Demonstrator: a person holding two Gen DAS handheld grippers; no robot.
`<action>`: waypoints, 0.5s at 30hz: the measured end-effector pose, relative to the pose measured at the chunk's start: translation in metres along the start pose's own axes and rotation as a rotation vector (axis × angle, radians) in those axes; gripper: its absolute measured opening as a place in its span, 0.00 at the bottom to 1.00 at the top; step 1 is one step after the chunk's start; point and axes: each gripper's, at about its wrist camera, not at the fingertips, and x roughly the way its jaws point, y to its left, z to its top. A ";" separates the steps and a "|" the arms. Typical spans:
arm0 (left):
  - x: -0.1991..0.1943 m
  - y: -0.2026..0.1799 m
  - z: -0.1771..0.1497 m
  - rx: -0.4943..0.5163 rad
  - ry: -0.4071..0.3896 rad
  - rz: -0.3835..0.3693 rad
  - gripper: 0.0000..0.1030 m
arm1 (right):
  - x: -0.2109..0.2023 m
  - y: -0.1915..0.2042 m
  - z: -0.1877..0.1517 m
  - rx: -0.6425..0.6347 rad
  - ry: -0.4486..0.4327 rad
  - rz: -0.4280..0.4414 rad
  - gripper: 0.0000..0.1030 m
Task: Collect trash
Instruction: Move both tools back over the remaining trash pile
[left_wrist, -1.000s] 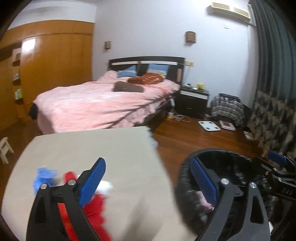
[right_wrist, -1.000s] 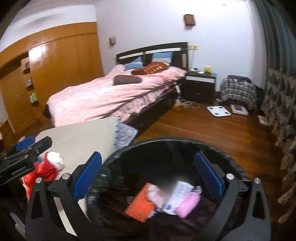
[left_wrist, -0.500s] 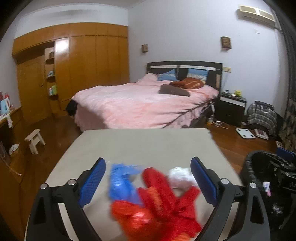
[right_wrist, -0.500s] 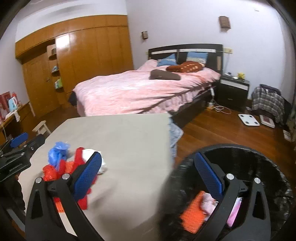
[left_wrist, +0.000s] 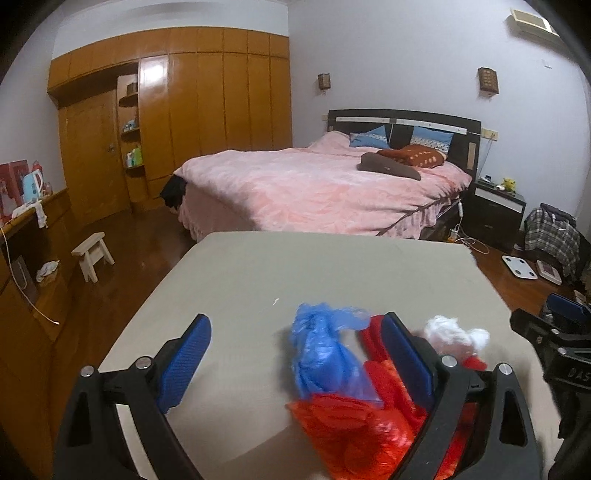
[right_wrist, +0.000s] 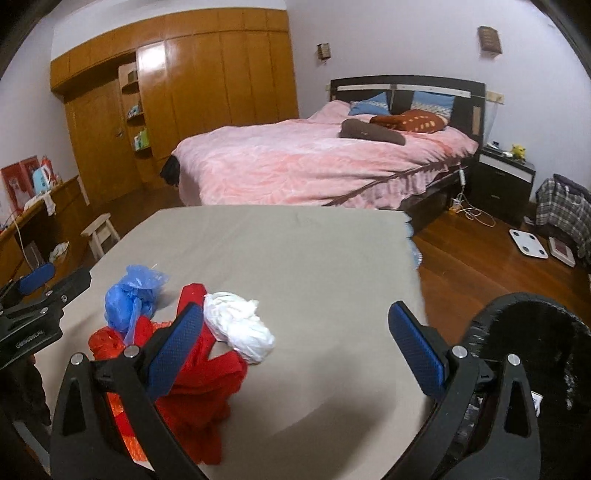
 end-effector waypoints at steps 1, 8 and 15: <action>0.001 0.002 -0.002 -0.002 0.003 0.001 0.89 | 0.003 0.002 -0.002 -0.004 0.006 0.004 0.95; 0.014 0.014 -0.006 -0.023 0.025 0.024 0.89 | 0.033 0.016 -0.004 -0.028 0.069 0.033 0.95; 0.023 0.019 -0.011 -0.027 0.041 0.033 0.89 | 0.054 0.027 -0.010 -0.049 0.116 0.055 0.94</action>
